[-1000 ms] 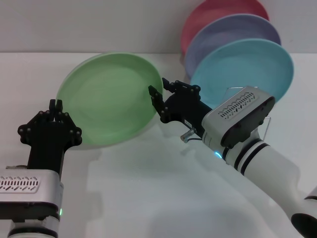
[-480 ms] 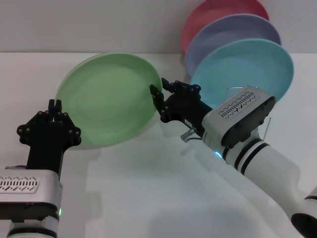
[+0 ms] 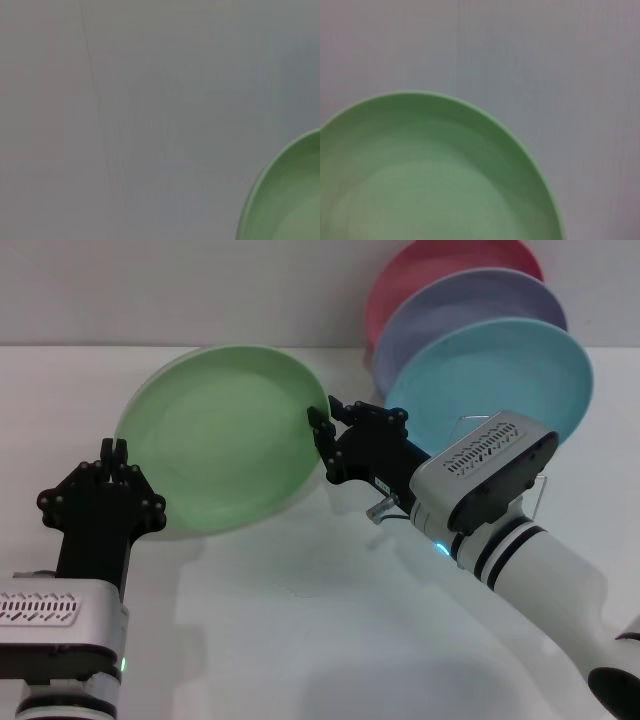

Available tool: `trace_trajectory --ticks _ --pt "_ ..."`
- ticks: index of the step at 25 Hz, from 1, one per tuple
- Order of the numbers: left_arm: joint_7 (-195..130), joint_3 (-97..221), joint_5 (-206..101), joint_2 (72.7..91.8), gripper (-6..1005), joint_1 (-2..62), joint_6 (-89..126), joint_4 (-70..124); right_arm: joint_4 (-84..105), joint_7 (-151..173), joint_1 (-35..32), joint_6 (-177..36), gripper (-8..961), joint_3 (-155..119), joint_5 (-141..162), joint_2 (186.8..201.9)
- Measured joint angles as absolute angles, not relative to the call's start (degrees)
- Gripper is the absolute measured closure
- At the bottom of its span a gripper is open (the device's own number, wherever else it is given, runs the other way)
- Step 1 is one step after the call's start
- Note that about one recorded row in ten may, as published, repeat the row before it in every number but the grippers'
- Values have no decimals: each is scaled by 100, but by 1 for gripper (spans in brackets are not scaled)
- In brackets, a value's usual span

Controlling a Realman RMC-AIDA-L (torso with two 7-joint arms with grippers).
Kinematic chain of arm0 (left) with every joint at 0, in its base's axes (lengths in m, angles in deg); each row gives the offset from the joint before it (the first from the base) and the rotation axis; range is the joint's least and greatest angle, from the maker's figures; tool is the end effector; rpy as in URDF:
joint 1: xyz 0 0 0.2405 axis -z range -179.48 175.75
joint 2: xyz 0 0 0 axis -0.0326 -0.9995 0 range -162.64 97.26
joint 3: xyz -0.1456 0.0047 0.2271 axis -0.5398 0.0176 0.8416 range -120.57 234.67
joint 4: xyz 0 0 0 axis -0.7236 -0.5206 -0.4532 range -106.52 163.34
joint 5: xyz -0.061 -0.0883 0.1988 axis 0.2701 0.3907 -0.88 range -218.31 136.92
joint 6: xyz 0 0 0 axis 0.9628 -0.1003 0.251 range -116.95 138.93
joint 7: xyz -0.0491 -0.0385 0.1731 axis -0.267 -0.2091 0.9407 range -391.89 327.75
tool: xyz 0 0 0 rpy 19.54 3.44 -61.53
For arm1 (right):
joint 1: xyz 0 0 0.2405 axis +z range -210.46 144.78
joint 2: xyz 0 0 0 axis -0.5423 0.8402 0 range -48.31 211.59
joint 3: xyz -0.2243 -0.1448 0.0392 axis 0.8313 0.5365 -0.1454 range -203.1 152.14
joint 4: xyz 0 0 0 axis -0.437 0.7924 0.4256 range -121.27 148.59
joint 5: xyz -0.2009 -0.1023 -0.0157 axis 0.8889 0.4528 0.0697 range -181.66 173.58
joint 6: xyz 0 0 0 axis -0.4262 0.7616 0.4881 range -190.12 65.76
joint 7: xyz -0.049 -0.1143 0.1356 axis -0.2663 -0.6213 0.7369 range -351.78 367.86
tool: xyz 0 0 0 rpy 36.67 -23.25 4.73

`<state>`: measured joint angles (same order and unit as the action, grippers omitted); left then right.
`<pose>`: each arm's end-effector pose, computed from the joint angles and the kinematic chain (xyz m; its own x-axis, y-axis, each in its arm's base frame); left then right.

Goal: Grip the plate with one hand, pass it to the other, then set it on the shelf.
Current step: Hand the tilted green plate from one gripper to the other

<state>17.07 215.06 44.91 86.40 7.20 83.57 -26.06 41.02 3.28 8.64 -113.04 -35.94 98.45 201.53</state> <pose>-0.2509 0.2941 -0.0990 0.8178 -0.0248 0.5750 0.5753 0.0118 -0.8178 0.1921 0.3975 -0.1738 0.7795 -0.0541 -0.6241 -0.5250 -0.6001 -0.6036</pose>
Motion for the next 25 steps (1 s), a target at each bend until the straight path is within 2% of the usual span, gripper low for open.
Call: trace_trajectory --ticks 25 --pt "1705 21480 4491 8622 892 754 8329 -2599 4123 330 866 -11246 813 -3594 9843 20152"
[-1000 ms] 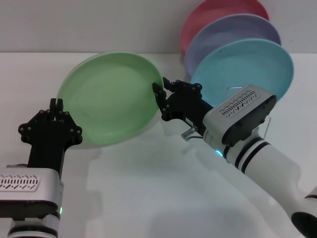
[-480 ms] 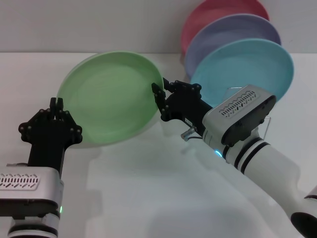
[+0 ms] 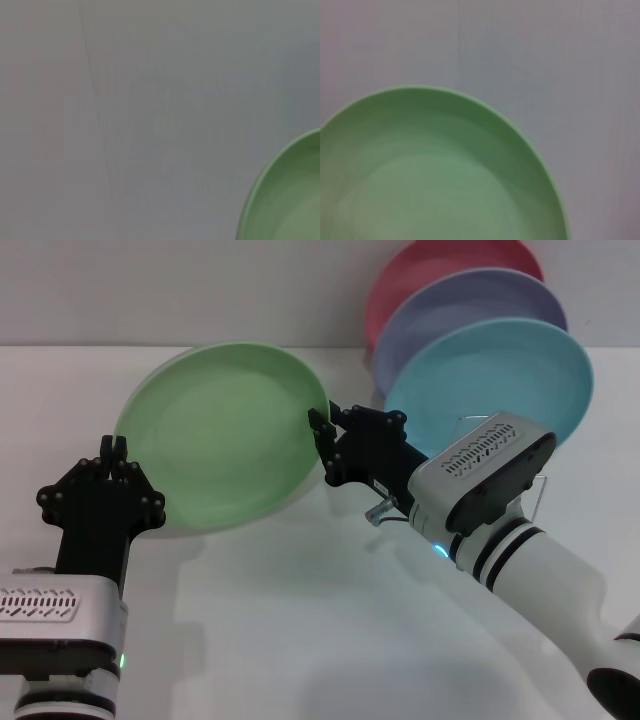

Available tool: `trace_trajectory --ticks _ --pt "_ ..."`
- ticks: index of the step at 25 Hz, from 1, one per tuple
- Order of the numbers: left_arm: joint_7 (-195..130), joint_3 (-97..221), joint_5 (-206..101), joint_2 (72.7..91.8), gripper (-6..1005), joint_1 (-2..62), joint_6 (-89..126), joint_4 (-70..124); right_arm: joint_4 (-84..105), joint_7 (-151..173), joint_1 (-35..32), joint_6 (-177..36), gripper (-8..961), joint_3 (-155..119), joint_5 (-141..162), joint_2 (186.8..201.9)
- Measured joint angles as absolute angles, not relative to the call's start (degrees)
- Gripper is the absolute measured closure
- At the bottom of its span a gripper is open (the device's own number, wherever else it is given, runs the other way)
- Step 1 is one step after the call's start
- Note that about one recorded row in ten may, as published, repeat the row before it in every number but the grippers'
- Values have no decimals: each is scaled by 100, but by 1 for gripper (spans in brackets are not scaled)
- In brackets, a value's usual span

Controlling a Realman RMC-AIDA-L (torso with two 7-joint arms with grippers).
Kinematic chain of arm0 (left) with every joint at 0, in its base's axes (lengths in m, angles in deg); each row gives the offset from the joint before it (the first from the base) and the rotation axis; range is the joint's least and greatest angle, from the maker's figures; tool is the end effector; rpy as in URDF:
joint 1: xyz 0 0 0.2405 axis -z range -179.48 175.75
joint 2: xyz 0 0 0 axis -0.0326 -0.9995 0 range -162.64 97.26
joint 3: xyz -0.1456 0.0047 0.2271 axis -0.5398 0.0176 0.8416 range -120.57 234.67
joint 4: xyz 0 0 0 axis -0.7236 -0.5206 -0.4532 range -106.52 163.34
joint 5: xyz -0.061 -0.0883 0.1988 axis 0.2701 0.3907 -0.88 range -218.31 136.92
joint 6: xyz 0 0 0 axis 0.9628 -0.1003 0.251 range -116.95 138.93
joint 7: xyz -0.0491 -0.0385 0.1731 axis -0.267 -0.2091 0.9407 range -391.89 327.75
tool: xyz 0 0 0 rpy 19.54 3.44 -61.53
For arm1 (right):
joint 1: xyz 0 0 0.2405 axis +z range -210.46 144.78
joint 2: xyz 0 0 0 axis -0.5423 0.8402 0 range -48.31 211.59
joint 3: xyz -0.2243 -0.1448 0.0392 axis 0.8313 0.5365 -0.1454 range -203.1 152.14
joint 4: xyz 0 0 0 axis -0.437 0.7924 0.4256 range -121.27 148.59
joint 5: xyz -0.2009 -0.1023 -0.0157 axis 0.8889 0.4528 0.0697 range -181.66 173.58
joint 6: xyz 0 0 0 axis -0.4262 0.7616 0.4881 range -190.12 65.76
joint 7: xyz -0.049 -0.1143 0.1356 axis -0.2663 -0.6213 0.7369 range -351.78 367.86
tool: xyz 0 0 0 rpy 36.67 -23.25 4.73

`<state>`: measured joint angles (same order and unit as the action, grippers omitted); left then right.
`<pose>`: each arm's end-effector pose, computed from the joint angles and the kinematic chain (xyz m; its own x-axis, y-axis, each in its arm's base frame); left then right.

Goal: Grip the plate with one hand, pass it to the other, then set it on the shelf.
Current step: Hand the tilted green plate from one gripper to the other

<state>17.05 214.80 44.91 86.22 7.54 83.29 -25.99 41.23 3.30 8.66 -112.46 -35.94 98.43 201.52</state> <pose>-0.2511 0.2965 -0.0980 0.8196 -0.0268 0.5723 0.5727 0.0097 -0.8197 0.1924 0.3968 -0.1755 0.7809 -0.0631 -0.6215 -0.5263 -0.6022 -0.6003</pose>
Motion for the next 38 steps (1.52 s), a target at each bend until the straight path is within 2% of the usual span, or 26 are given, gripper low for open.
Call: trace_trajectory --ticks 32,38 --pt "1627 21506 4492 8622 883 771 8296 -2587 4091 330 882 -11236 877 -3638 9843 20152" --pt "1626 21493 4491 8622 881 771 8296 -2559 4100 338 880 -11237 914 -3637 9845 20152"
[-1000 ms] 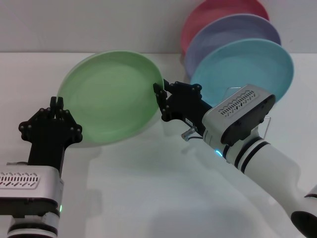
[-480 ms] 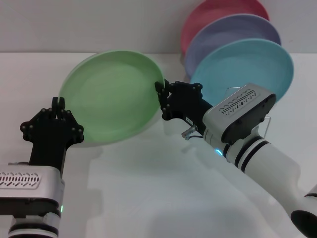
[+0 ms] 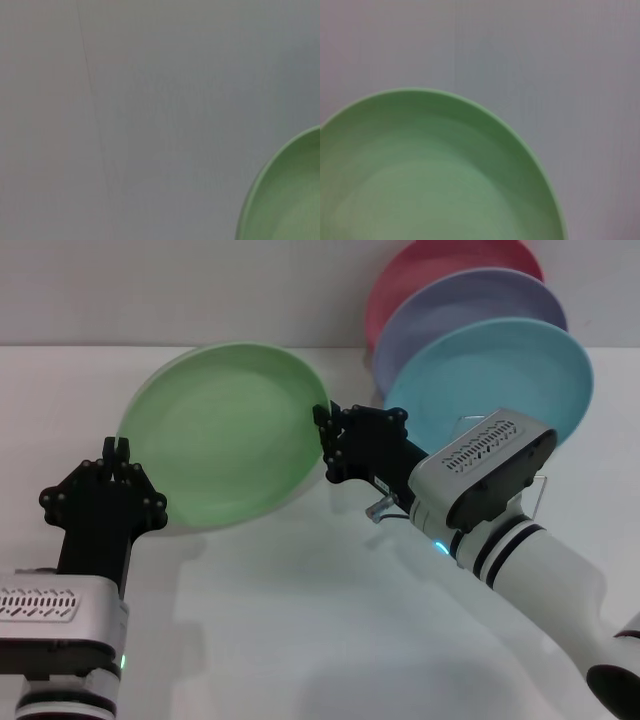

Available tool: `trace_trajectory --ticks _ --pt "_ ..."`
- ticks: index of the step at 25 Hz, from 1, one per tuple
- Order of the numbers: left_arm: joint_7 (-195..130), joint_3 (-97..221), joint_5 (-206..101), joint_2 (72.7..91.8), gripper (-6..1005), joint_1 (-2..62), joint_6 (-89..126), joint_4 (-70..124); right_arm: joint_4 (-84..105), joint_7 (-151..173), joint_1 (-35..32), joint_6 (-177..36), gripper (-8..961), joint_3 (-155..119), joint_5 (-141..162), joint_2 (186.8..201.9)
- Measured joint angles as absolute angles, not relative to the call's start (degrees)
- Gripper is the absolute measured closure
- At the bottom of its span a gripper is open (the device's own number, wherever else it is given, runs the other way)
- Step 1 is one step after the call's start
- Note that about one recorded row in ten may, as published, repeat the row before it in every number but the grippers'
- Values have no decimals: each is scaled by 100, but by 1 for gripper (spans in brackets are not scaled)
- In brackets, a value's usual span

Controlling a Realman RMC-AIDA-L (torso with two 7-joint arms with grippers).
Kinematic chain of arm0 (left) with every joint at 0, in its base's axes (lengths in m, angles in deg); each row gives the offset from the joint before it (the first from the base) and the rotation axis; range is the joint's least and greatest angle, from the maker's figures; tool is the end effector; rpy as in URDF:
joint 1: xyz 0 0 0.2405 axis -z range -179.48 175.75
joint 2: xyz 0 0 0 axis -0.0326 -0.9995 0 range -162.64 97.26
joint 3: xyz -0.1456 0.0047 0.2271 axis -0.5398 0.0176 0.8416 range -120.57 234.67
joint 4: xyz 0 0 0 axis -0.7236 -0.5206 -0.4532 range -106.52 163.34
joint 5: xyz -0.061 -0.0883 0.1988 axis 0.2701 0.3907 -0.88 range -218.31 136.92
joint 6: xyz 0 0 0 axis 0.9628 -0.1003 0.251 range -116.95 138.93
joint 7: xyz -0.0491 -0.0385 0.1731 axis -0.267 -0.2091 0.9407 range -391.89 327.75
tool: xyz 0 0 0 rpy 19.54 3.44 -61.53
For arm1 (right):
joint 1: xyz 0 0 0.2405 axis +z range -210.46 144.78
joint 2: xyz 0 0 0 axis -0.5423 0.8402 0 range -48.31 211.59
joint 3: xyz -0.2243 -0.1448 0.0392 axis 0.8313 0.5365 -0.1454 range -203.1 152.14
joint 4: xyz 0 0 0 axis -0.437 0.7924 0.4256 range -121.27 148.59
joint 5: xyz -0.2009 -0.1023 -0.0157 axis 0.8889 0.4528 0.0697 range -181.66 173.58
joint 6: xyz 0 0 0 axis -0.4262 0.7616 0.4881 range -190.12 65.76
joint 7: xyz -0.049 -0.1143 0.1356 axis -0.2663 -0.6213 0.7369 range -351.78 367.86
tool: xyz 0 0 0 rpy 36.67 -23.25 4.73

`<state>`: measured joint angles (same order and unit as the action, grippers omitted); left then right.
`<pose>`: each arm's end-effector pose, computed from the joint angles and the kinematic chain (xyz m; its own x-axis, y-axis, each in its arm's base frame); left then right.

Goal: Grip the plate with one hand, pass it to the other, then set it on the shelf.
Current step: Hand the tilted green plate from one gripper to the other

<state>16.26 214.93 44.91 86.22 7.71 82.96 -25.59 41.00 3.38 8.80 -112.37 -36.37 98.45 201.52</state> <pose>-0.2520 0.2968 -0.0995 0.8157 -0.0233 0.5780 0.5782 0.0023 -0.8159 0.1924 0.3992 -0.1740 0.7800 -0.0620 -0.6227 -0.5290 -0.5971 -0.6031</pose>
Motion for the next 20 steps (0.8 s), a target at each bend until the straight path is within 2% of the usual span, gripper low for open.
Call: trace_trajectory --ticks 20 --pt "1488 21423 4483 8568 876 810 8264 -2464 4096 334 827 -11281 918 -3680 9858 20153"
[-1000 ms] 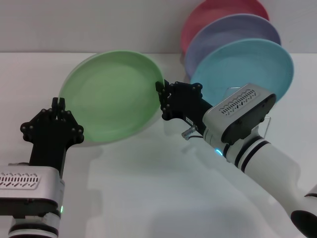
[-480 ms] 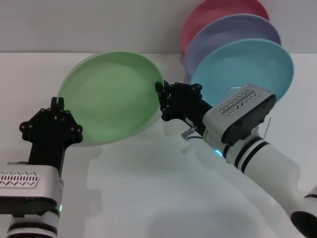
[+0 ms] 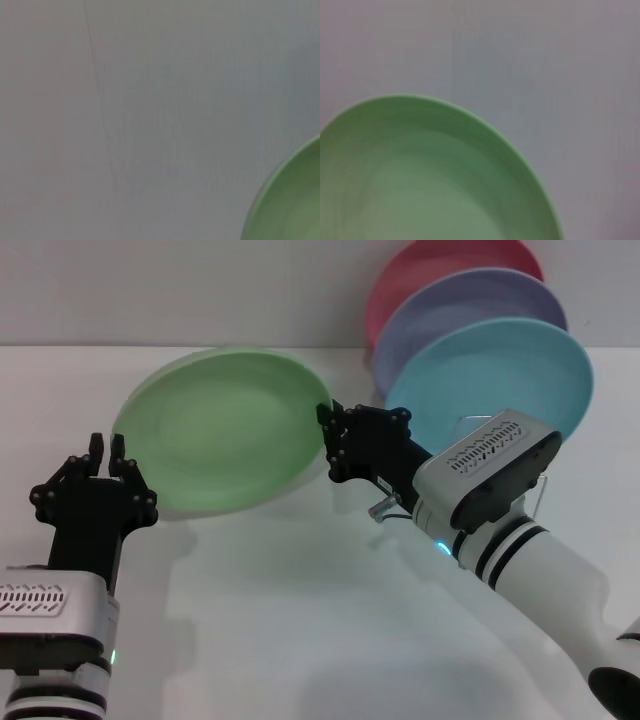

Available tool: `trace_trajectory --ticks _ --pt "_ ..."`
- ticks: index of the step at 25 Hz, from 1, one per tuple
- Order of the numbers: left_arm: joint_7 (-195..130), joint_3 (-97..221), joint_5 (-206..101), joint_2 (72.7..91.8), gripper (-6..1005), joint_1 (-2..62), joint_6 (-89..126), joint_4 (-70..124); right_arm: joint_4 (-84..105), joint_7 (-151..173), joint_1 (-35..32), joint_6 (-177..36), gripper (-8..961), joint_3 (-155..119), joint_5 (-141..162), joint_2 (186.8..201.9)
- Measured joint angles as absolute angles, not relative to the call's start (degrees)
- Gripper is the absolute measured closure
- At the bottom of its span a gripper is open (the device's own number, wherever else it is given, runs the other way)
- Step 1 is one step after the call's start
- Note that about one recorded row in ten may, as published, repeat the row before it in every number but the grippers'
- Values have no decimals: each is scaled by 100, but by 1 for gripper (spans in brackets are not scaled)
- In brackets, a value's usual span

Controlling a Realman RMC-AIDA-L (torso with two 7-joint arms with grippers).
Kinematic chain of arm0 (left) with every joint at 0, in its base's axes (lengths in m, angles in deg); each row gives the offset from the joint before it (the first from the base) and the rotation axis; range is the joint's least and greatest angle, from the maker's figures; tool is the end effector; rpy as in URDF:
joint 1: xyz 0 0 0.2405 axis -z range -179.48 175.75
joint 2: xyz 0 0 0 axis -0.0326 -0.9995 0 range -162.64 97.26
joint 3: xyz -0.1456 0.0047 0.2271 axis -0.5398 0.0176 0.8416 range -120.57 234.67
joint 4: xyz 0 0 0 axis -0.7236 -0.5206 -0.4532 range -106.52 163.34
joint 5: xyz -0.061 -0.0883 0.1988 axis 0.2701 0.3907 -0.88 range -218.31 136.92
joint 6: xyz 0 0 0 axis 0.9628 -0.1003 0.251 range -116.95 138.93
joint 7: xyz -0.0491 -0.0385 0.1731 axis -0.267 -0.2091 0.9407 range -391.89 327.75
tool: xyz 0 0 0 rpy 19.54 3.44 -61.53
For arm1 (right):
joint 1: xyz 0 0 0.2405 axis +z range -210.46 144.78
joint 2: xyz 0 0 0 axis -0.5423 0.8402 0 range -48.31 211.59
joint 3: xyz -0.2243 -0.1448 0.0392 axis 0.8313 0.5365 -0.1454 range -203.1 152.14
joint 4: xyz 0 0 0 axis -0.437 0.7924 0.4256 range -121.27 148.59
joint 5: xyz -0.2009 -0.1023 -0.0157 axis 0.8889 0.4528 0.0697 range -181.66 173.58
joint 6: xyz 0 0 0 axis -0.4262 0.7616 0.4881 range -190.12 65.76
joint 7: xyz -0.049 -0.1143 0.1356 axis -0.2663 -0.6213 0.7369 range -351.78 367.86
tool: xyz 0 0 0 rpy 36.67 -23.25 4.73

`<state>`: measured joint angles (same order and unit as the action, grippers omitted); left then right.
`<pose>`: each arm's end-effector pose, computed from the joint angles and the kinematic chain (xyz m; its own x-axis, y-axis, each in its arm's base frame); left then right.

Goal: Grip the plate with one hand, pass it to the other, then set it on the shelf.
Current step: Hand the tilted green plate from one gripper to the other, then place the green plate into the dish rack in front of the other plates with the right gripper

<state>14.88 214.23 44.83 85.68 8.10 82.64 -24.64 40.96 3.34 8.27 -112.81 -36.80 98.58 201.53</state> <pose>-0.2589 0.3010 -0.0947 0.8155 -0.0237 0.5782 0.5786 0.0090 -0.8156 0.1947 0.3987 -0.1721 0.7753 -0.0615 -0.6286 -0.5370 -0.5880 -0.6049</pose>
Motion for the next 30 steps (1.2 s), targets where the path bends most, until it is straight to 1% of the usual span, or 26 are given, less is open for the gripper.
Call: trace_trajectory --ticks 6,10,16,30 --pt "1479 21357 4482 8569 874 809 8269 -2448 4085 332 828 -11282 923 -3705 9842 20153" --pt "1344 21343 4417 8569 731 806 8294 -2402 4084 331 821 -11267 933 -3753 9834 20153" --pt "1102 21277 4185 8562 674 799 8274 -2305 4075 328 809 -11237 933 -3834 9809 20149" --pt "857 21072 4029 8560 671 823 8221 -2198 4082 400 838 -11238 934 -3934 9838 20153"
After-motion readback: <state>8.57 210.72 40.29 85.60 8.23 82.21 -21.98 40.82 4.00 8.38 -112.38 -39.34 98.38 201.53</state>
